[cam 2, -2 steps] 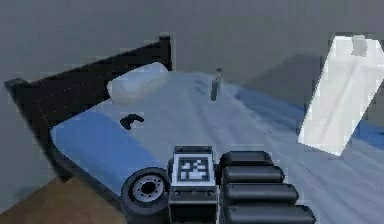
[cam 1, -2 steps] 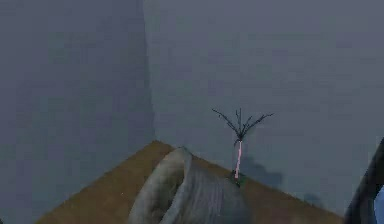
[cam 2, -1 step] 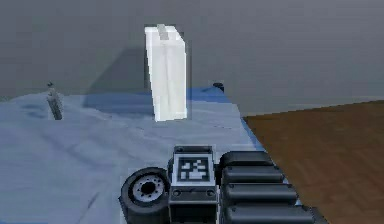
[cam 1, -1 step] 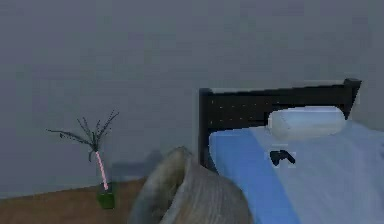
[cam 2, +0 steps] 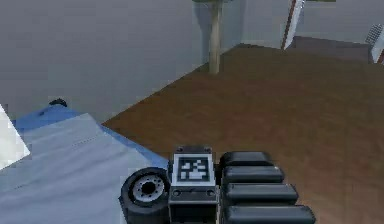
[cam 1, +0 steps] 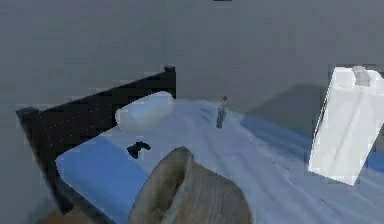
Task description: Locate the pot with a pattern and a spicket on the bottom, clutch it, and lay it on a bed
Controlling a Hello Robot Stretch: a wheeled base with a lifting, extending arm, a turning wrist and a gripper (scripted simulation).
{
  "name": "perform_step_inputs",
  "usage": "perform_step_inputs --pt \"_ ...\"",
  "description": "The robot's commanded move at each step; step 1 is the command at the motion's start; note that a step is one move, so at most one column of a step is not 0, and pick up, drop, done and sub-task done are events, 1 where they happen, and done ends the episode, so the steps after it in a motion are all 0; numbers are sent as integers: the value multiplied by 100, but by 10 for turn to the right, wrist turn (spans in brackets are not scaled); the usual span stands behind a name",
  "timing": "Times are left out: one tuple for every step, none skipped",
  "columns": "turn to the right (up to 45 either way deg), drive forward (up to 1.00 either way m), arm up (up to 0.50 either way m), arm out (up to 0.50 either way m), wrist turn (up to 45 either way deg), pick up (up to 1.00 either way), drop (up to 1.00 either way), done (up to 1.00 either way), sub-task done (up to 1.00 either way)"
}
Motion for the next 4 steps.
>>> perform_step_inputs --pt "-450 0 0 0 0 0 0 0 0" --pt "-450 0 0 0 0 0 0 0 0" --pt "-390 0 0 0 0 0 0 0 0" --pt "450 0 0 0 0 0 0 0 0"
